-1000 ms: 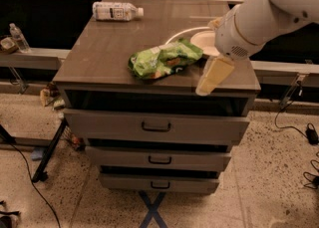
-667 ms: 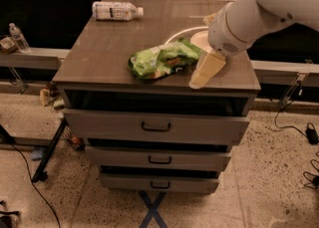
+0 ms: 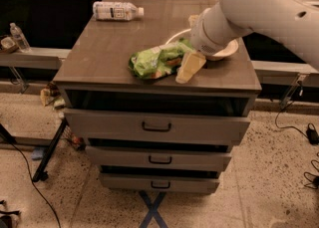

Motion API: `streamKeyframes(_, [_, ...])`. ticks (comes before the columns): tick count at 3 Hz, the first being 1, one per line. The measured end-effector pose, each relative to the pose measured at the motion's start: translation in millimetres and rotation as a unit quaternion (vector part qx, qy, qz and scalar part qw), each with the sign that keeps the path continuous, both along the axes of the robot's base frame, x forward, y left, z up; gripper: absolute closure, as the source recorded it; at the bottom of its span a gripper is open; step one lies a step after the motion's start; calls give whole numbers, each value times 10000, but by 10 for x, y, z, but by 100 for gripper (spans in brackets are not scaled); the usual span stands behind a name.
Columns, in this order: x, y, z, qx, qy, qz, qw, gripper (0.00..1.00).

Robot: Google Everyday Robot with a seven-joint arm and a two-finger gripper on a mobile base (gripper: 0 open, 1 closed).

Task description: Move green rice chip bag near blue plastic bottle

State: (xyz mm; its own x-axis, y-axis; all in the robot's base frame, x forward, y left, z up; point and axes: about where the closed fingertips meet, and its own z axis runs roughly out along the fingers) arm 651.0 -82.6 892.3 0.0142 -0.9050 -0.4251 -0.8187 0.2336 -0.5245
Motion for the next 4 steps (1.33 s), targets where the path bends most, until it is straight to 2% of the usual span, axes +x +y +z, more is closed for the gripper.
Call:
streamKeyframes(1, [255,131,-178,42,5,54,10000,26])
streamKeyframes(2, [359,205,-270,89,34,133,9999,50])
streamKeyframes(3, [460,331,-253,221,82,415,9989,81])
streamKeyframes(4, [601,519,7,321,-45,559,9979,100])
